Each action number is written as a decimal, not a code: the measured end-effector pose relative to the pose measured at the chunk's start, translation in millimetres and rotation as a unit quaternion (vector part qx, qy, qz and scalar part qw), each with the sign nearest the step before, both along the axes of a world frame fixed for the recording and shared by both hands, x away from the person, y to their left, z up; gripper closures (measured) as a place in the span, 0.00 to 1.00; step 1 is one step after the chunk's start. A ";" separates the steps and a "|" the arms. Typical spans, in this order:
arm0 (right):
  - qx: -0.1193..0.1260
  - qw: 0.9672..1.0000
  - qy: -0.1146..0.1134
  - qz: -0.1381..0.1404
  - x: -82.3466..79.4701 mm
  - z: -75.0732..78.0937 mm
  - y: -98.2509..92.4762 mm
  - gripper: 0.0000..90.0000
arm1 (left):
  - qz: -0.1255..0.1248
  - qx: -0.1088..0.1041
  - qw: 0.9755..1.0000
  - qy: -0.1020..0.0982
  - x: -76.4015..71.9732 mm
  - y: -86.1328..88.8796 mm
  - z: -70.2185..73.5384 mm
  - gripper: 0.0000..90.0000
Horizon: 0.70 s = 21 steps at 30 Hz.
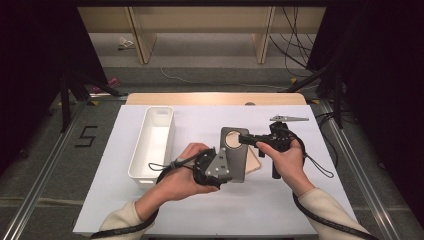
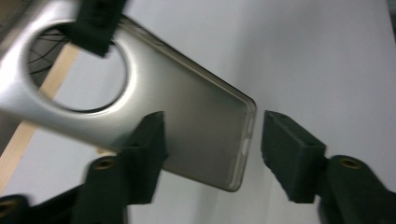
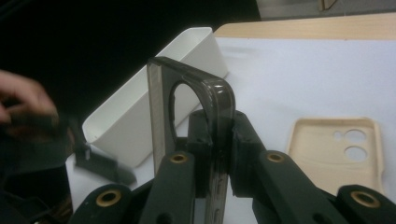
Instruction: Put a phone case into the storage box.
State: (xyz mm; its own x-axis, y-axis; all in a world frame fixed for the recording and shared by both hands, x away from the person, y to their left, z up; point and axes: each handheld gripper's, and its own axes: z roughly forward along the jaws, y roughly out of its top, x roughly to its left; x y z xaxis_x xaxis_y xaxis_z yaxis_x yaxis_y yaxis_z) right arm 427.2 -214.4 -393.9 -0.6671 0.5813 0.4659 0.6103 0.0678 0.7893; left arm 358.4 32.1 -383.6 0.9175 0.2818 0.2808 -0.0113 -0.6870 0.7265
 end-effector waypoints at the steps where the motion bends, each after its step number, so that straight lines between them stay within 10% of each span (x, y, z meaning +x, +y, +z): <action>1: -0.003 1.000 -0.005 0.001 -0.1 0.4 -0.2 0.91 | 0.016 -0.015 1.000 0.003 2.8 2.8 1.5 0.35; 5: -0.008 1.000 -0.017 0.003 -0.9 1.6 0.1 0.91 | 0.072 -0.079 0.994 0.018 12.2 13.5 3.6 0.24; 12: -0.014 0.999 -0.032 0.010 -2.5 1.0 2.5 0.91 | 0.146 -0.167 0.974 0.036 23.5 30.1 6.7 0.30; 21: -0.017 0.999 -0.040 0.018 -6.9 1.8 9.9 0.91 | 0.176 -0.213 0.960 0.055 26.2 35.0 7.8 0.48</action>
